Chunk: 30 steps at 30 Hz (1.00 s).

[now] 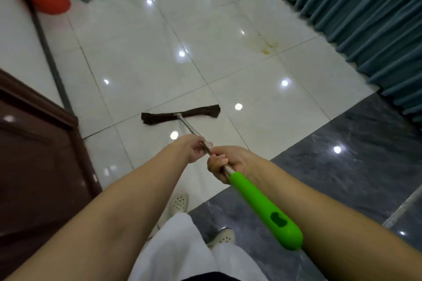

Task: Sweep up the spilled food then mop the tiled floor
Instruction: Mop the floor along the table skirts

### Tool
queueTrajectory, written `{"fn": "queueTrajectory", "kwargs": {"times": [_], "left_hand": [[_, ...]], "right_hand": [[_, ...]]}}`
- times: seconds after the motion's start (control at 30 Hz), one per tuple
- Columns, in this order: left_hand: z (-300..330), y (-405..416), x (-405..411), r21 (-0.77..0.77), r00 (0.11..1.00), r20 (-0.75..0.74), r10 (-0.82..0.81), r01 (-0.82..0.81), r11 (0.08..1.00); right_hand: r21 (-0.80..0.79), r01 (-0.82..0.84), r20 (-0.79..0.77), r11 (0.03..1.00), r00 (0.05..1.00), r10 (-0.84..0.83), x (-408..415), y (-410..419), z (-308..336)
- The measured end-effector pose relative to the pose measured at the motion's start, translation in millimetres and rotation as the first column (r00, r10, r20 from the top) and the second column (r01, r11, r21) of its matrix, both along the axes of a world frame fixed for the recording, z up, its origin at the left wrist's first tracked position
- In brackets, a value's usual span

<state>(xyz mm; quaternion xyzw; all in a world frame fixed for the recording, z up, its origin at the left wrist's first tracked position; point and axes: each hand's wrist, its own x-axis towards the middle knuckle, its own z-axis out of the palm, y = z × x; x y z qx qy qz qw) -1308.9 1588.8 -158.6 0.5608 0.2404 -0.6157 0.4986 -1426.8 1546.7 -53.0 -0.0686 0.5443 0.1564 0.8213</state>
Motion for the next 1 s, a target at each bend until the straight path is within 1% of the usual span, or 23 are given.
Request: {"fn": "queueTrajectory", "kwargs": {"times": [0.13, 0.23, 0.43, 0.63, 0.73, 0.83, 0.9, 1.0], "left_hand": [[-4, 20, 41, 0.009, 0.998, -0.015, 0.058, -0.058, 0.998], [-7, 32, 56, 0.011, 0.995, -0.023, 0.098, -0.097, 0.995], [-9, 38, 48, 0.057, 0.993, 0.006, 0.121, -0.121, 0.991], [-12, 29, -5, 0.066, 0.998, 0.012, 0.054, -0.055, 0.996], [-11, 20, -47, 0.066, 1.0, 0.01, 0.016, -0.017, 0.998], [-9, 5, -90, 0.059, 1.0, -0.027, -0.014, 0.016, 0.998], [-5, -7, -119, 0.042, 0.998, -0.055, -0.036, 0.038, 0.998], [0, -29, -159, 0.004, 0.995, -0.089, -0.04, 0.04, 0.999]], "right_hand": [[-0.033, -0.047, 0.007, 0.998, 0.999, 0.047, 45, 16, -15], [-0.058, -0.079, -0.004, 0.995, 0.997, 0.079, 64, 26, -21], [-0.049, -0.178, -0.015, 0.983, 0.984, 0.178, 53, 24, -25], [-0.056, -0.266, -0.02, 0.962, 0.964, 0.265, -4, 4, -20], [-0.035, -0.285, -0.045, 0.958, 0.958, 0.283, -48, -9, -13], [-0.007, -0.296, -0.061, 0.955, 0.954, 0.295, -97, -29, -6], [0.024, -0.281, -0.064, 0.96, 0.957, 0.282, -131, -44, -3], [0.059, -0.185, -0.061, 0.981, 0.98, 0.189, -175, -65, 4]]}}
